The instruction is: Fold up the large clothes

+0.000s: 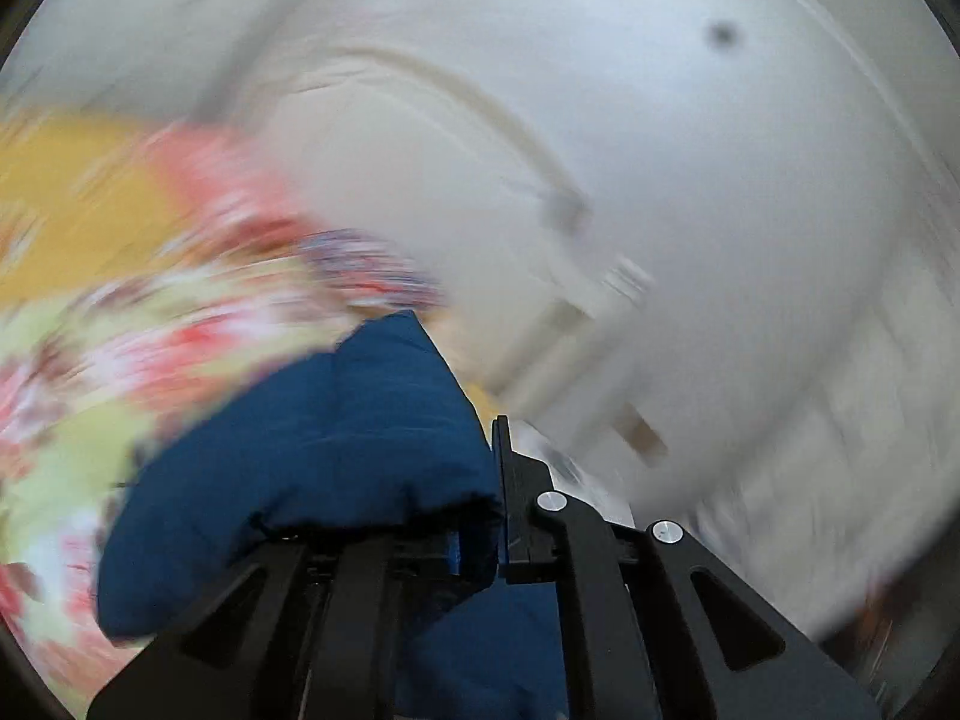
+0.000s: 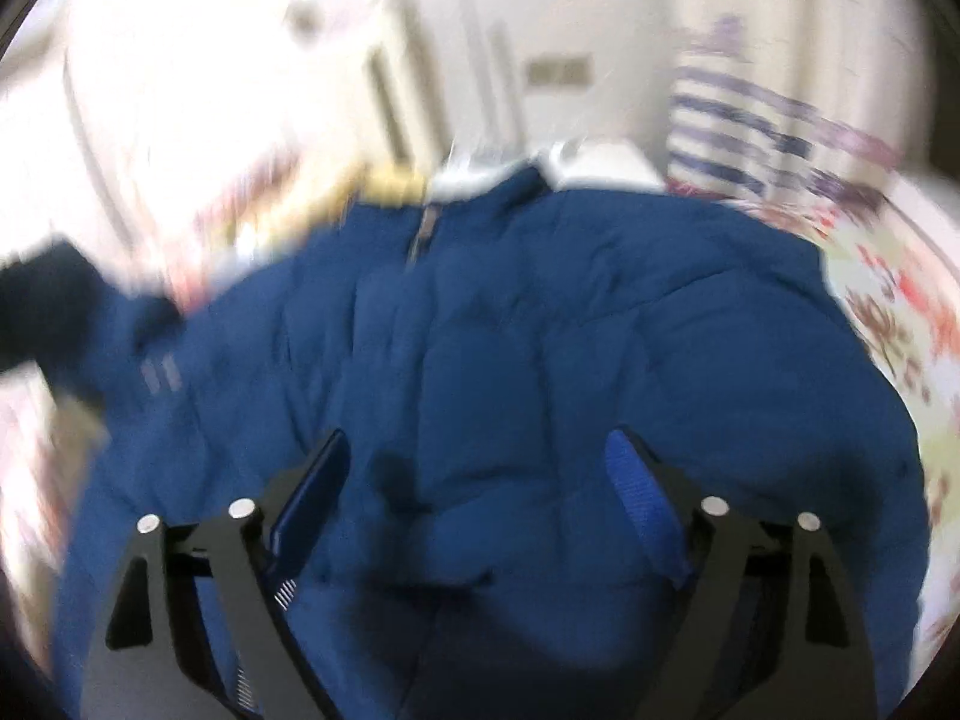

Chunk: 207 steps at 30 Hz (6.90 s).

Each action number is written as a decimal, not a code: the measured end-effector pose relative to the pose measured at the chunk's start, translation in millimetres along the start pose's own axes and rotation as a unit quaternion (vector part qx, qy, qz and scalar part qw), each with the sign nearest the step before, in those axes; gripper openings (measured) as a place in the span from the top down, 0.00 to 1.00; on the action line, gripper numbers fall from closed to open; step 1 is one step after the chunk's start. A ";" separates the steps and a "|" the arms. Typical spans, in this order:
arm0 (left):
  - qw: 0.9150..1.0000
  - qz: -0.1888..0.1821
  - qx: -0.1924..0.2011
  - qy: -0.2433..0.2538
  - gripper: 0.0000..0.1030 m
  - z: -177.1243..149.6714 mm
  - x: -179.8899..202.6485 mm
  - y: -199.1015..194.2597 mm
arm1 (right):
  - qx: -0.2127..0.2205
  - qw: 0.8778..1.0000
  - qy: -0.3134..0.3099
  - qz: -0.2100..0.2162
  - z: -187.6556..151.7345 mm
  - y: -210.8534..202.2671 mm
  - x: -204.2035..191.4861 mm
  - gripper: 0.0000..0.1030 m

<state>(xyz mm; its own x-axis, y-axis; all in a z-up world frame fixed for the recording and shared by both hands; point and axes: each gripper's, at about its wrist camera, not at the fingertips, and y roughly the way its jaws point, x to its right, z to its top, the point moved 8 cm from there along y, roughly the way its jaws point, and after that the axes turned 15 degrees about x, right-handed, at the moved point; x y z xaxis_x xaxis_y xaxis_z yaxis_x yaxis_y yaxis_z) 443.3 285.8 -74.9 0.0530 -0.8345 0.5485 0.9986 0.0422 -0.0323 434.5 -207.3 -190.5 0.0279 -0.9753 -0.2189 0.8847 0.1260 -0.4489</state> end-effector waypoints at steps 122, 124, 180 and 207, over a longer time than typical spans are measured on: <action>0.984 0.005 -0.179 0.001 0.05 -186.5 21.6 -48.6 | -0.050 0.989 -0.107 -0.085 -1.5 6.8 29.3 0.37; 0.989 0.001 -0.142 -0.048 0.05 -157.2 17.5 -49.1 | -0.044 0.992 -0.086 -0.079 -0.1 7.4 34.0 0.37; 0.866 -0.052 -0.321 0.381 0.04 -350.2 221.8 87.9 | -0.031 0.999 -0.018 -0.028 2.1 6.6 38.2 0.26; 0.919 0.057 -0.278 0.274 0.04 -265.0 66.2 76.5 | 0.052 0.996 -0.035 -0.057 33.0 -24.8 23.7 0.25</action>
<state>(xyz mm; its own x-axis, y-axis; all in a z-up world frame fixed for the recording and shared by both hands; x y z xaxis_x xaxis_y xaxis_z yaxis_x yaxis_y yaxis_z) 522.1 88.2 -262.4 -0.0056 -0.9998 0.0169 0.8219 -0.0142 -0.5694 428.6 -239.5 -156.0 -0.0457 -0.9929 -0.1096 0.9274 -0.0014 -0.3740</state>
